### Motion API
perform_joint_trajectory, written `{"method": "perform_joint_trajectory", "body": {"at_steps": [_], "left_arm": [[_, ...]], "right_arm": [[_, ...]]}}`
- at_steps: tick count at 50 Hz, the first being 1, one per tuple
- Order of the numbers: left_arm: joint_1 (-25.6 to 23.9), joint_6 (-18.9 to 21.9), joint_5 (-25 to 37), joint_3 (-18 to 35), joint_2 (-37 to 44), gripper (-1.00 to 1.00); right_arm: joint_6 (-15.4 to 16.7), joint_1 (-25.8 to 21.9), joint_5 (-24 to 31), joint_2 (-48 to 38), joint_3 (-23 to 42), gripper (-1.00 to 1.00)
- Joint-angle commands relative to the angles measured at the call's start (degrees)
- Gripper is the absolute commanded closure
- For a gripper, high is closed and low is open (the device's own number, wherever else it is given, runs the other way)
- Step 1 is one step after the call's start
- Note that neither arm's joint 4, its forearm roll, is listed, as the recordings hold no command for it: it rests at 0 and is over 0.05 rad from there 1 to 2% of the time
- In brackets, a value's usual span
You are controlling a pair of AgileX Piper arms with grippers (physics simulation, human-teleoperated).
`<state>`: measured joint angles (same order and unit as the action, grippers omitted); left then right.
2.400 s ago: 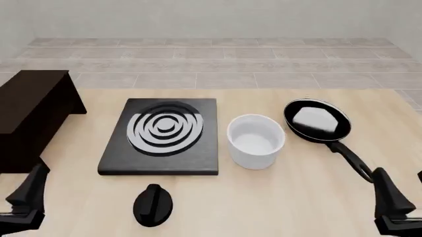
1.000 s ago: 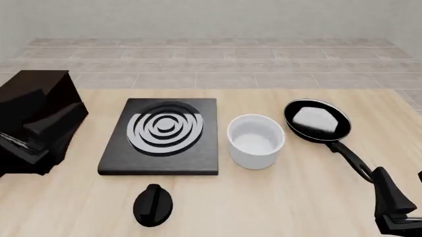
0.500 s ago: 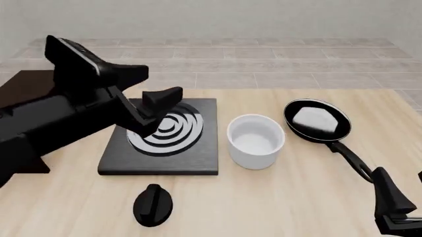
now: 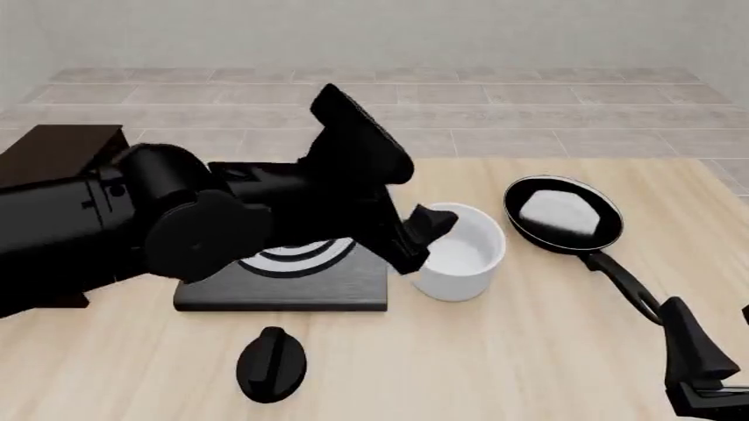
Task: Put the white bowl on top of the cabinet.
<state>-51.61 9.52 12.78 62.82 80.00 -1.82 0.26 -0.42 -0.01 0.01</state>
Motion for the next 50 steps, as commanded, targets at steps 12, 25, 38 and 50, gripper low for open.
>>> {"method": "perform_joint_trajectory", "body": {"at_steps": [12,25,38,50], "left_arm": [[-5.1,2.7,11.3,14.2,14.9,-1.00],[-3.8,7.1,12.9,16.0,20.3,-1.00],[0.3,11.4,11.0,15.0,23.5,-1.00],[0.2,13.3,10.1,14.1,26.2,-1.00]], "right_arm": [[-0.3,0.1,0.1,0.0,0.0,-1.00],[-0.4,0.1,0.2,0.0,0.0,-1.00],[-0.4,0.0,0.2,0.0,0.0,-1.00],[-0.5,0.0,0.2,0.0,0.0,-1.00]]}}
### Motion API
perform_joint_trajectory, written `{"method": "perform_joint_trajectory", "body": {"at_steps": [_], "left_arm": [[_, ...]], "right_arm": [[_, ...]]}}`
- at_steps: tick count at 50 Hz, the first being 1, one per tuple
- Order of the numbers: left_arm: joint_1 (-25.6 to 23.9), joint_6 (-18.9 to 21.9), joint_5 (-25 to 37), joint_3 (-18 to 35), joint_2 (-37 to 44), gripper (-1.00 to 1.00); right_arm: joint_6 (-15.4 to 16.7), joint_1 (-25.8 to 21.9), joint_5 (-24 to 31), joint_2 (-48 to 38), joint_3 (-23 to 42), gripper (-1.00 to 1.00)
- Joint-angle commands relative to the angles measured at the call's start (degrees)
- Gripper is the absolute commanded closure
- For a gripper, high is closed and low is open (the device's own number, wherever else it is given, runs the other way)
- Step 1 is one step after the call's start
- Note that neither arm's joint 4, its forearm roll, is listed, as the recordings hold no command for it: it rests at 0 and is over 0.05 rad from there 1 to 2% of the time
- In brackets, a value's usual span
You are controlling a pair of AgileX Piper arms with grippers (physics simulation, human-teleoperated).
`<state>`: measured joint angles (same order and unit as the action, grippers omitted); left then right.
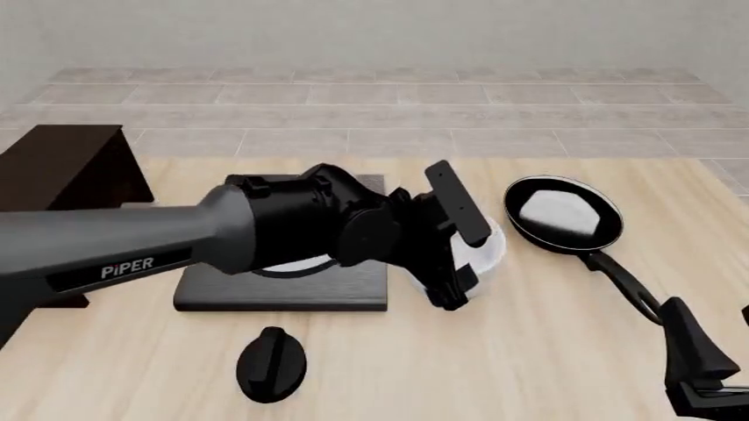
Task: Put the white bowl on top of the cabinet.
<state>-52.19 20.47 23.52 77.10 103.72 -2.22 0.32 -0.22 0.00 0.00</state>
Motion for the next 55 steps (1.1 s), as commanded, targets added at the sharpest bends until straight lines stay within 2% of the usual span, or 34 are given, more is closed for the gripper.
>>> {"method": "perform_joint_trajectory", "body": {"at_steps": [1,8,11,15,28,33,41,55], "left_arm": [[1.1,2.8,-0.8,-0.1,2.8,-1.00],[2.4,5.1,-1.4,0.8,4.6,-1.00],[4.8,8.3,-2.8,1.9,5.3,-1.00],[4.6,10.4,-2.4,3.1,6.3,-1.00],[1.8,10.4,-0.1,7.9,9.2,-1.00],[1.2,11.6,0.0,7.9,10.0,-1.00],[-1.2,9.7,0.8,7.2,11.4,-1.00],[1.1,9.7,1.4,9.3,14.9,-1.00]], "right_arm": [[-0.1,0.0,0.0,0.0,0.0,-1.00],[-0.1,0.0,-0.1,0.0,0.0,-1.00],[-0.1,0.0,-0.1,0.0,0.0,-1.00],[-0.2,0.0,0.0,0.0,0.0,-1.00],[-0.5,0.1,0.1,0.0,0.0,-1.00],[-0.6,0.2,0.1,0.0,0.0,-1.00],[-0.7,0.2,0.2,0.0,0.0,-1.00],[-0.6,0.1,0.1,0.0,0.0,-1.00]]}}
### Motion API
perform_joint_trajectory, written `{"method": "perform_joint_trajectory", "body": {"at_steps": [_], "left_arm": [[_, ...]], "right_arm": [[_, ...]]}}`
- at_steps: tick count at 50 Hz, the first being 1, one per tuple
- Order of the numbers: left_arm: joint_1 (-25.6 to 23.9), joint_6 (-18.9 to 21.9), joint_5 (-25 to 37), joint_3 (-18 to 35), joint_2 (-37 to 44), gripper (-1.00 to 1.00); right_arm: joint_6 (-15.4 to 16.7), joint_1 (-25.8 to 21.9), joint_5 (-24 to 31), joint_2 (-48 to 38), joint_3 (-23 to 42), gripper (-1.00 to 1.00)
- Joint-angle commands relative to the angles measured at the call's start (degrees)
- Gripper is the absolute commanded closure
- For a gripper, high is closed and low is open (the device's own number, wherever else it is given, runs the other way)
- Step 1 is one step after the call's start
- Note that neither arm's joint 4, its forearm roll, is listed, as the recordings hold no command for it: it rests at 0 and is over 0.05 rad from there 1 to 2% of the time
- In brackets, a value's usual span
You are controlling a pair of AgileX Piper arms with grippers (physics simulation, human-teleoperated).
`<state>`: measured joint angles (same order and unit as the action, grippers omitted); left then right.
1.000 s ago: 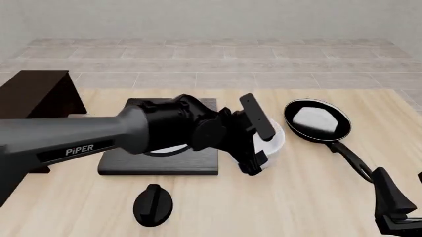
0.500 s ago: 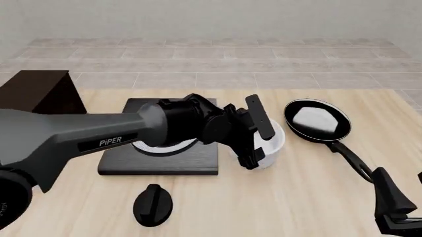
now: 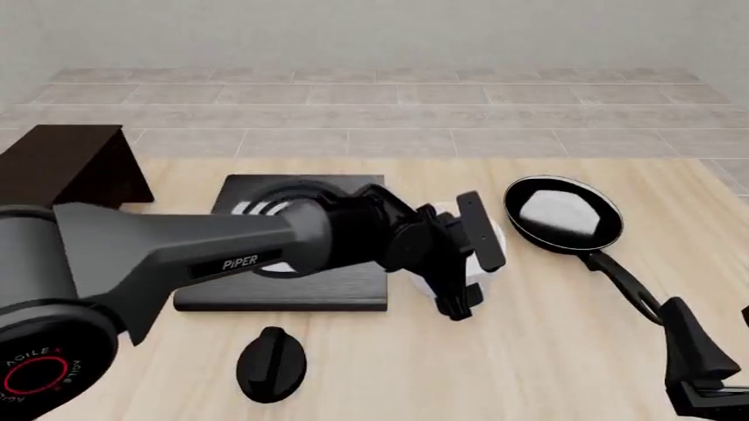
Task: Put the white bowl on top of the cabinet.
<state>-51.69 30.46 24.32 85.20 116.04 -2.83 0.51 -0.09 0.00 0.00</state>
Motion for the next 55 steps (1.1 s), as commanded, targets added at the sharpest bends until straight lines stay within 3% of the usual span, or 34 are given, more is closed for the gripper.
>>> {"method": "perform_joint_trajectory", "body": {"at_steps": [1,19,33,55], "left_arm": [[0.8,-0.2,0.4,1.5,3.1,-1.00],[2.7,1.3,2.9,6.8,7.5,-1.00],[1.0,-1.7,1.2,5.3,10.6,-1.00],[3.4,-1.5,1.7,5.0,12.0,-1.00]], "right_arm": [[0.0,-0.1,0.0,0.0,0.0,-1.00],[-0.2,-0.1,0.0,0.0,0.0,-1.00],[-0.1,-0.1,0.1,0.0,0.0,-1.00],[-0.2,0.0,0.1,0.0,0.0,-1.00]]}}
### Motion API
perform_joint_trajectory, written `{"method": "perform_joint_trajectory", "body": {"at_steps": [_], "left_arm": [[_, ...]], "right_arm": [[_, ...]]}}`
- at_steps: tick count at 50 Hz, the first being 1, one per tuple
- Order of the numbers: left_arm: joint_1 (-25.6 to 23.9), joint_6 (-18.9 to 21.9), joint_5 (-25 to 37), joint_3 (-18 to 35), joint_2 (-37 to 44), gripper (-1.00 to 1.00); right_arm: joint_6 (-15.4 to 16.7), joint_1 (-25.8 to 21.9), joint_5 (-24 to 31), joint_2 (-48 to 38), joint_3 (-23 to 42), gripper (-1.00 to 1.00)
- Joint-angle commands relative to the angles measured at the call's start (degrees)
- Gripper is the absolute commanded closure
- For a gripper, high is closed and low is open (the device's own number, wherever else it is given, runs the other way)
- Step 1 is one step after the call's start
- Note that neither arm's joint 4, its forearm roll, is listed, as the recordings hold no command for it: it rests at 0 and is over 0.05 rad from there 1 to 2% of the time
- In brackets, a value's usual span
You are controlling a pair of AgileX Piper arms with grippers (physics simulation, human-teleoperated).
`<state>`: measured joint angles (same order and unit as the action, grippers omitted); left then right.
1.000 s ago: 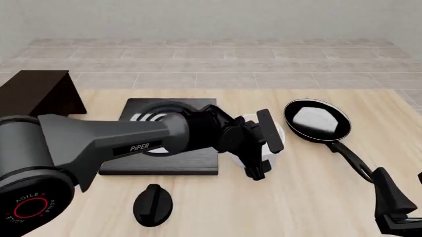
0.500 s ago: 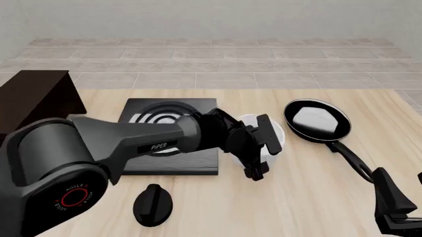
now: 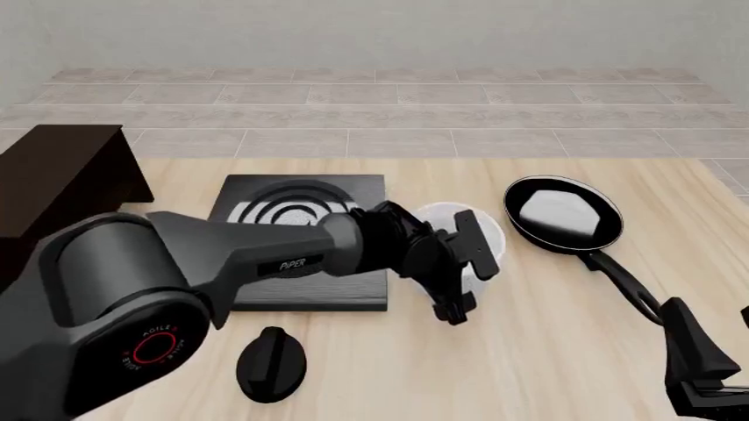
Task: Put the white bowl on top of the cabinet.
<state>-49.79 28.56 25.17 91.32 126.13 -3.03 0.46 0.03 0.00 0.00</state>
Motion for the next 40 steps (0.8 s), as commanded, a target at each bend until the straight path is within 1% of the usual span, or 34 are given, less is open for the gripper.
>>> {"method": "perform_joint_trajectory", "body": {"at_steps": [1,5,6,15,17,23,27,40], "left_arm": [[1.6,0.5,1.0,-0.6,2.0,-1.00],[1.9,0.7,1.3,-0.2,1.4,-1.00],[1.8,0.7,1.4,-0.3,1.0,1.00],[1.0,2.4,1.9,-1.1,-1.5,1.00],[1.2,3.4,2.0,-1.1,-2.5,1.00],[-0.1,5.0,2.3,-1.8,-5.1,1.00],[0.3,6.6,2.6,-2.0,-6.3,1.00],[-0.2,8.3,3.8,-2.3,-10.8,1.00]], "right_arm": [[0.0,0.0,0.0,0.0,0.0,-1.00],[0.0,0.0,0.0,0.0,0.0,-1.00],[0.0,0.0,0.0,0.0,0.0,-1.00],[-0.1,0.0,0.0,0.0,0.0,-1.00],[0.0,0.0,0.0,0.0,0.0,-1.00],[0.0,0.0,0.0,0.0,0.0,-1.00],[0.0,0.0,0.1,0.0,0.0,-1.00],[-0.2,0.1,0.2,0.0,0.0,-1.00]]}}
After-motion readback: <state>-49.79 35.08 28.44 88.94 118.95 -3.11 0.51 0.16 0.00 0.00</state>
